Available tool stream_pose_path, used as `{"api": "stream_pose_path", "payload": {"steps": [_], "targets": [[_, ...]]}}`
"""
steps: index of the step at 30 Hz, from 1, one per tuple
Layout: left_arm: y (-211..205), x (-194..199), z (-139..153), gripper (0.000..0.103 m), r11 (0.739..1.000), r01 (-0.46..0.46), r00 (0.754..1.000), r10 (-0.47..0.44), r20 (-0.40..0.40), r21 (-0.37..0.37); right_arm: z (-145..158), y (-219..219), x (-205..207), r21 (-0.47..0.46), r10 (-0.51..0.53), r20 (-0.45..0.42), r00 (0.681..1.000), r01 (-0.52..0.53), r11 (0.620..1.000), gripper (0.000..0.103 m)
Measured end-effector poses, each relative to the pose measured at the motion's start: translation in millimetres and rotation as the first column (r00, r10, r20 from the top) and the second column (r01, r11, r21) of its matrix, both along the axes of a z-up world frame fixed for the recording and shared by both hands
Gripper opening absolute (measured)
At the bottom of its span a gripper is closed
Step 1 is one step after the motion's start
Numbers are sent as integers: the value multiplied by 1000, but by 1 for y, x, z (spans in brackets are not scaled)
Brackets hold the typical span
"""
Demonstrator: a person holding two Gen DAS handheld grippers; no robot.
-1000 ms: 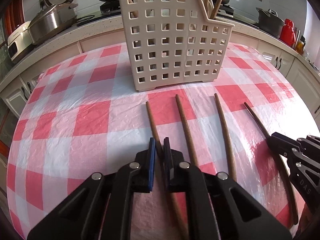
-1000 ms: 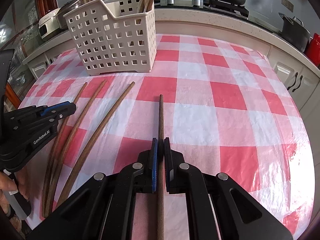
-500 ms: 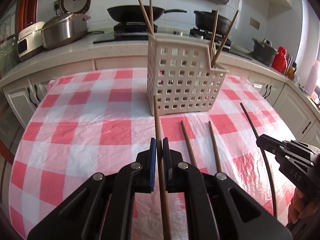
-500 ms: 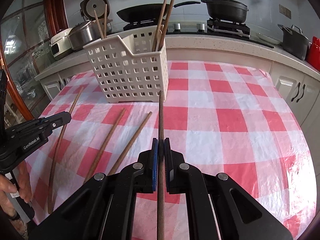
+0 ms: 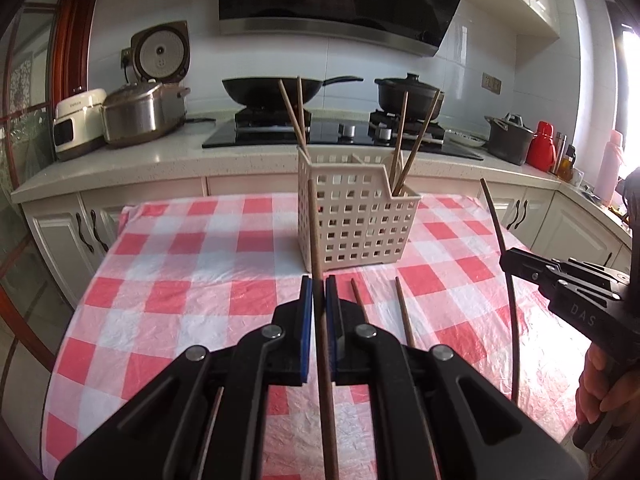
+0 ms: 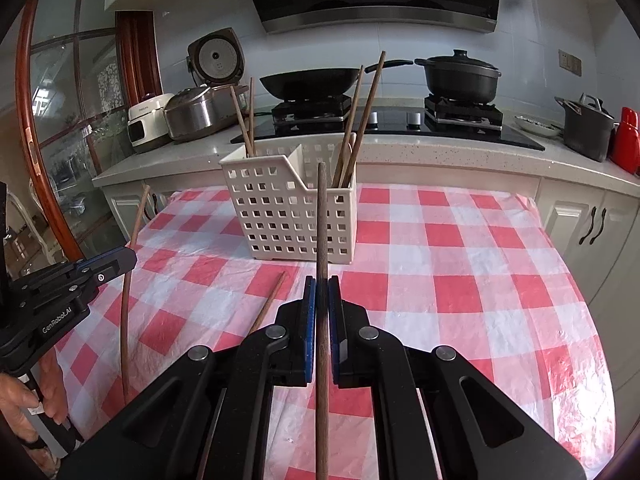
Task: Organize utensils
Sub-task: 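Lift both chopsticks upright and carry them toward the white caddy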
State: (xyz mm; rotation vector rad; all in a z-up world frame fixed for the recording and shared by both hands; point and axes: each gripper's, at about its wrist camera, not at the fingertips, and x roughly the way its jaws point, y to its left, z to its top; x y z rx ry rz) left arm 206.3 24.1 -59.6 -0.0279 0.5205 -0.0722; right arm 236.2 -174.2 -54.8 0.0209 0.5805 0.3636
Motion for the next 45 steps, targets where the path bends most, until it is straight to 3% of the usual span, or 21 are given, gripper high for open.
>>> {"api": "stream_pose_path", "payload": {"steps": [5, 16, 18, 19, 22, 25, 32, 34, 36, 38, 42, 45], "targets": [[-5, -14, 11, 7, 1000, 1, 998, -3, 56, 27, 8, 0, -10, 1, 13, 27, 1000, -13, 1000, 6], [-1, -22, 21, 7, 1000, -8, 995, 6, 95, 21, 20, -4, -21, 12, 17, 84, 996, -18, 1000, 6], [4, -13, 15, 7, 1000, -10, 1000, 10, 29, 12, 20, -3, -21, 9, 18, 84, 996, -18, 1000, 6], [7, -1, 6, 8, 1000, 9, 998, -9, -59, -2, 20, -3, -21, 11, 17, 83, 996, -18, 1000, 6], [16, 20, -19, 21, 999, -7, 988, -1, -153, -53, 19, -2, -22, 14, 21, 81, 996, -22, 1000, 6], [14, 47, -53, 21, 999, 11, 957, -20, -291, -34, 18, 0, -22, 14, 27, 79, 996, -28, 1000, 6], [8, 95, -101, 21, 999, -10, 920, 30, -391, 52, 14, -5, -18, 24, 16, 68, 998, -18, 1000, 6], [4, 99, -101, 18, 996, -1, 918, 37, -394, 90, 15, -8, -18, 28, 11, 69, 998, -13, 1000, 6], [3, 99, -100, 6, 996, 12, 915, 24, -404, 86, 16, -10, -18, 35, 7, 70, 998, -9, 999, 6], [4, 95, -99, 6, 998, 14, 916, 14, -402, 68, 17, -10, -18, 40, 7, 70, 998, -9, 999, 6], [12, 76, -81, 6, 1000, 0, 941, 6, -338, 18, 18, -11, -20, 44, 5, 79, 997, -9, 999, 6], [16, 56, -53, 6, 1000, -7, 970, 2, -243, -16, 22, -11, -22, 50, 0, 93, 996, -5, 999, 6]]}}
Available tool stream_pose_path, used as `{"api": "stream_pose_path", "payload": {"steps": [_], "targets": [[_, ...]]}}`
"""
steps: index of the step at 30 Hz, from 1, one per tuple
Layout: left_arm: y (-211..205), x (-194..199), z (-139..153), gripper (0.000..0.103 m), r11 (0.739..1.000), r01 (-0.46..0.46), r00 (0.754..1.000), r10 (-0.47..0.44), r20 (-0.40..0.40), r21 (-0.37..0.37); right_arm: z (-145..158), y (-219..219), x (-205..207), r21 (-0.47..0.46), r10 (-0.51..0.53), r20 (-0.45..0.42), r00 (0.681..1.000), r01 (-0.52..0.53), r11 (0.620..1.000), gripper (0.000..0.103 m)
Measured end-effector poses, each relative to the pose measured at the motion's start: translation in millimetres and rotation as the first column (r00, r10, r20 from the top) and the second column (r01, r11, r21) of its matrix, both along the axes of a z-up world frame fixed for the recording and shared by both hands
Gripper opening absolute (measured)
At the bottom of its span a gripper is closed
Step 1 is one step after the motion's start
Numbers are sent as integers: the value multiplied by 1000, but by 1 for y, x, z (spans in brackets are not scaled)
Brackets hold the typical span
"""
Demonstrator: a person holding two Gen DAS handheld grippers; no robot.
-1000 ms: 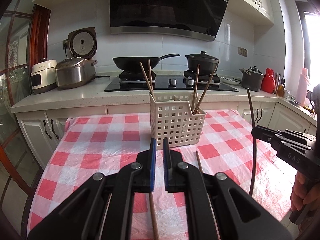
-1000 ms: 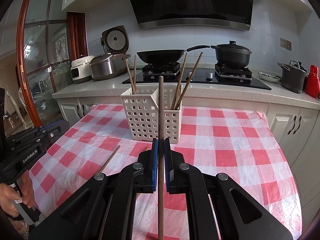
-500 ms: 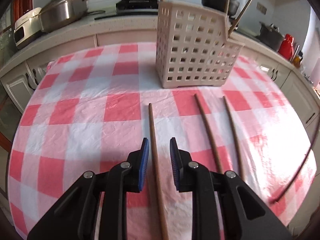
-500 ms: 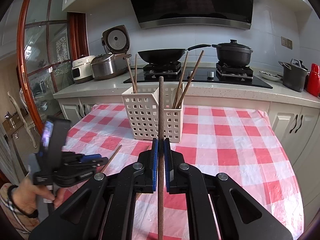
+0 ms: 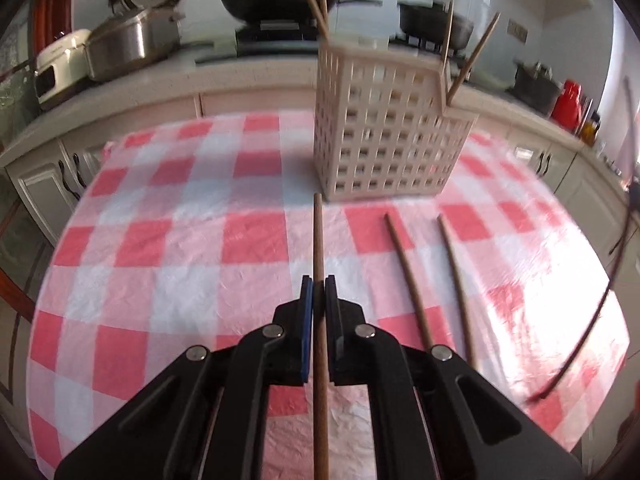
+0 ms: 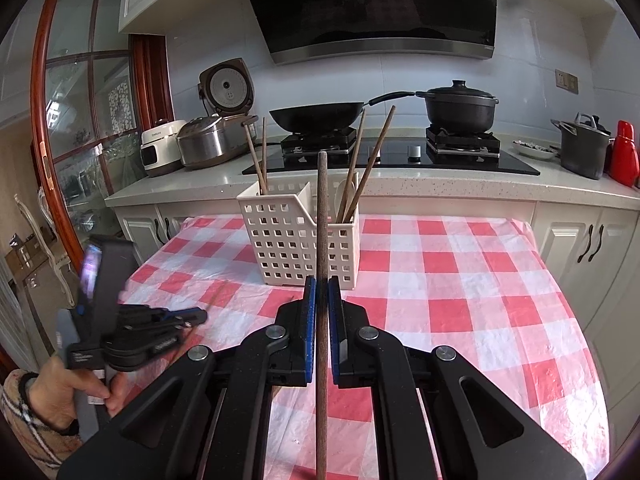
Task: Organize utensils
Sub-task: 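Lift both chopsticks upright and carry them toward the white caddy, then lower both held chopsticks into the white caddy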
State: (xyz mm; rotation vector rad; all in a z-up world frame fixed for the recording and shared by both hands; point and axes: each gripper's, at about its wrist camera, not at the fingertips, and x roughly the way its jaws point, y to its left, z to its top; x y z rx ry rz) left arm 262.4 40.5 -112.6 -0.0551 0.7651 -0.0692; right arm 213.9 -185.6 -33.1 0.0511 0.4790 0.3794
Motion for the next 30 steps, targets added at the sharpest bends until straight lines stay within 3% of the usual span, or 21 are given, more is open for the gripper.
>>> {"api": "stream_pose_path", "payload": {"steps": [5, 14, 23, 30], "targets": [[-2, -42, 44, 6, 1000, -14, 980, 14, 198, 0, 4, 0, -3, 3, 1, 17, 1000, -1, 1000, 6], [-12, -96, 88, 6, 999, -35, 907, 20, 420, 28, 12, 3, -17, -5, 10, 58, 998, -10, 1000, 6], [-13, -109, 92, 6, 999, -43, 878, 28, 479, 22, 14, 2, -20, -8, 19, 69, 997, -19, 1000, 6], [-16, -107, 90, 6, 998, -41, 876, 17, 483, 40, 14, 4, -20, -8, 23, 71, 997, -22, 1000, 6]]}}
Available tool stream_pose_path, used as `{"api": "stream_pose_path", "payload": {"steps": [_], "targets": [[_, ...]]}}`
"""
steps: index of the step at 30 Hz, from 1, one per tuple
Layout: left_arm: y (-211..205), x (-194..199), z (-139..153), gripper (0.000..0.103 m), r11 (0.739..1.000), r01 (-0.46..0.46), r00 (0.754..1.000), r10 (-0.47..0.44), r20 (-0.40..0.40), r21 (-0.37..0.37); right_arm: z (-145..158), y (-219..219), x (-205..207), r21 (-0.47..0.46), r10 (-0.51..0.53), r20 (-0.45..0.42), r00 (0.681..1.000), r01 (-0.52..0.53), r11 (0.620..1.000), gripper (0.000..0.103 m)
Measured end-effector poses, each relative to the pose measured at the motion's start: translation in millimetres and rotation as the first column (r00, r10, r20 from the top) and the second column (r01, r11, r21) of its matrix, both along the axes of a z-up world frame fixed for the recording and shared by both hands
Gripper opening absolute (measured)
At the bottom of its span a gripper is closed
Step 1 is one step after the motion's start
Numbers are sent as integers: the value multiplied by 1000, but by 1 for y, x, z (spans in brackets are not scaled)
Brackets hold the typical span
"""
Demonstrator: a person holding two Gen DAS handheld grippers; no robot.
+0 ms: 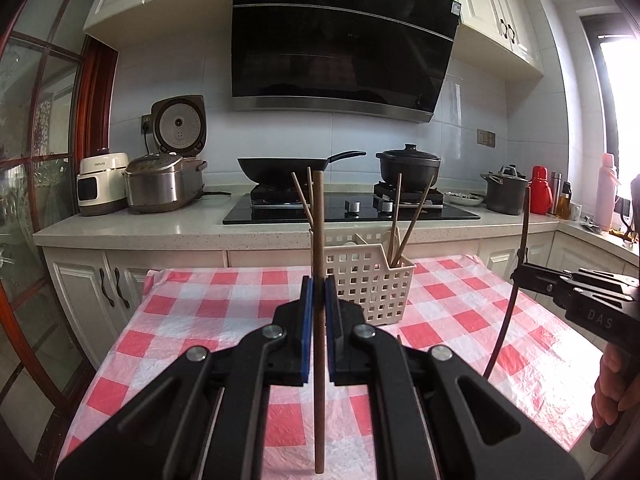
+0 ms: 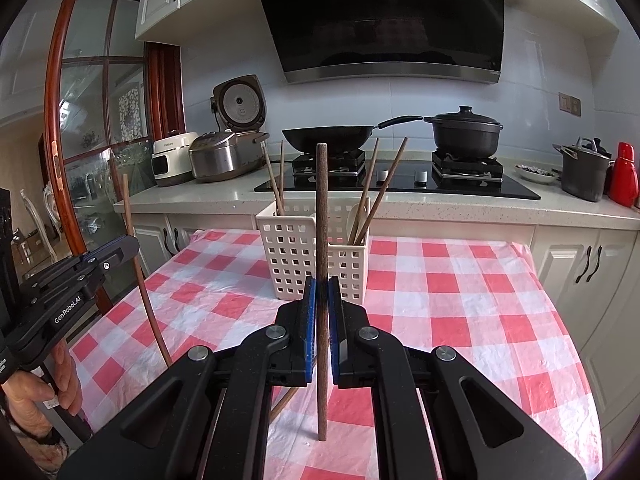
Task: Organize utensils
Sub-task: 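Lower both held chopsticks into the white caddy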
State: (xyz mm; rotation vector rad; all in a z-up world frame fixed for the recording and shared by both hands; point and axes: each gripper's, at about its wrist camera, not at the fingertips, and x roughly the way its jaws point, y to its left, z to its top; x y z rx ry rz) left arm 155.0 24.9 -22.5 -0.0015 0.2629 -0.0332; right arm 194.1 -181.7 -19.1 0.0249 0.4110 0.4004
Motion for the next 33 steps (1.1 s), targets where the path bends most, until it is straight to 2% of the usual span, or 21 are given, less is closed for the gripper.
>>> {"api": "stream_pose_path", "payload": {"steps": [17, 27, 33], "targets": [[-7, 35, 25, 6, 1000, 7, 1000, -7, 26, -1, 28, 14, 36, -20, 6, 55, 998, -5, 1000, 6], [-16, 60, 53, 6, 1000, 17, 998, -18, 61, 25, 55, 16, 67, -26, -5, 93, 996, 8, 1000, 6], [-19, 83, 69, 6, 999, 27, 997, -29, 65, 36, 73, 13, 97, 9, -5, 87, 996, 4, 1000, 6]]}}
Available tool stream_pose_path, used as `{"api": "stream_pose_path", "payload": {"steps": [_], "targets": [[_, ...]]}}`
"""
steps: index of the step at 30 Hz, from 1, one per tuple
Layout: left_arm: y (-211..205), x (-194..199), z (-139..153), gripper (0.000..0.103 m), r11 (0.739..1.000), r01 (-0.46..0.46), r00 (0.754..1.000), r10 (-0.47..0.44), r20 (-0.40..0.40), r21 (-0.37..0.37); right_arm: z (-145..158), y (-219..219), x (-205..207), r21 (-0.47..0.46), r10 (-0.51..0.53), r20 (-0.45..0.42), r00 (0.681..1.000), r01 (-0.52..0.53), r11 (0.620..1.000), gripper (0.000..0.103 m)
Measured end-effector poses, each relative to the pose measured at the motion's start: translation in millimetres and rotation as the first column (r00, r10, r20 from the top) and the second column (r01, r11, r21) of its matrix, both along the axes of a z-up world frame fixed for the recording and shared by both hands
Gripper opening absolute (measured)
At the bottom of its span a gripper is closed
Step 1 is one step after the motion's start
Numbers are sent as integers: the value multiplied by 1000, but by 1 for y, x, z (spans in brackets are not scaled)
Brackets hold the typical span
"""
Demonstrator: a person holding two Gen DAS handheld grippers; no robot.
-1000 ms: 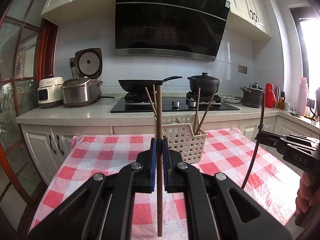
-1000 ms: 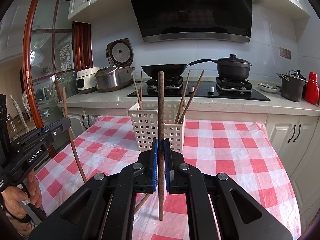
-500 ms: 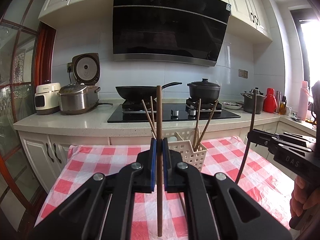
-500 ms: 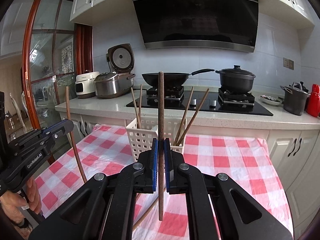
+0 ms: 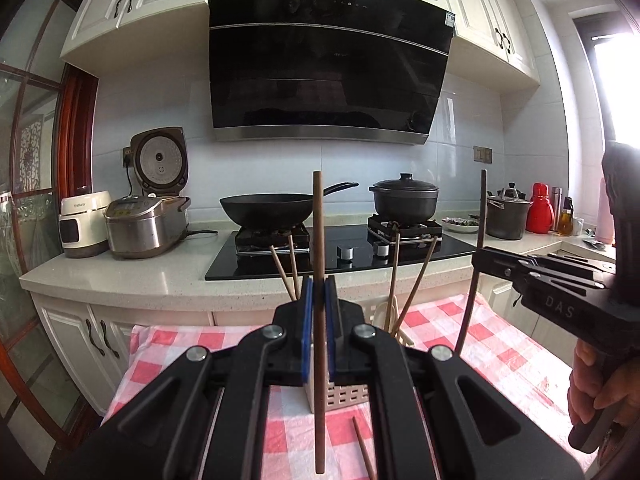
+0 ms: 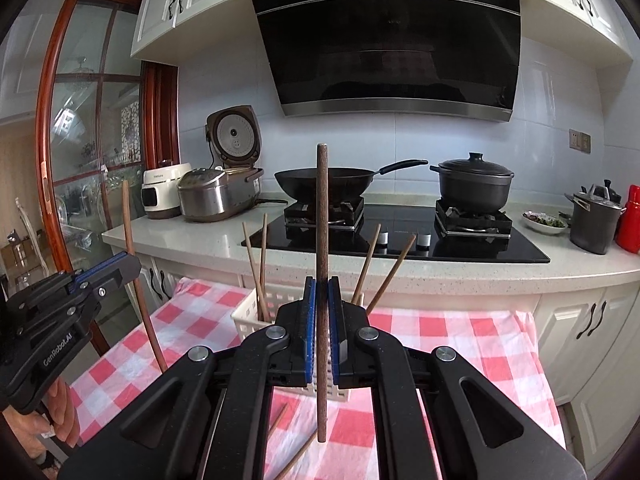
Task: Organize utensils
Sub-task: 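Lower both held chopsticks into the white caddy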
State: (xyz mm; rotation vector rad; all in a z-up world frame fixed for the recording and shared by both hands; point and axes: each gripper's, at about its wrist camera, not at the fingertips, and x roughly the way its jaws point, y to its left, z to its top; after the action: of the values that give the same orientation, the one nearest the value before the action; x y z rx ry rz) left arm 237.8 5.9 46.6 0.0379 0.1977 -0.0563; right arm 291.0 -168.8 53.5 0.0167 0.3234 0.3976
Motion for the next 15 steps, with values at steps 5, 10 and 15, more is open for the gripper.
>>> {"api": "stream_pose_path", "payload": {"steps": [5, 10, 15], "targets": [[3, 25, 21, 6, 1000, 2, 1000, -2, 8, -16, 12, 0, 24, 3, -6, 0, 1000, 6, 1000, 6], [9, 58, 53, 6, 998, 2, 1000, -1, 18, -64, 23, 2, 47, 12, -18, 11, 1000, 18, 1000, 6], [7, 91, 75, 6, 996, -13, 999, 17, 44, -92, 26, 3, 74, 42, -26, 0, 1000, 26, 999, 6]]}}
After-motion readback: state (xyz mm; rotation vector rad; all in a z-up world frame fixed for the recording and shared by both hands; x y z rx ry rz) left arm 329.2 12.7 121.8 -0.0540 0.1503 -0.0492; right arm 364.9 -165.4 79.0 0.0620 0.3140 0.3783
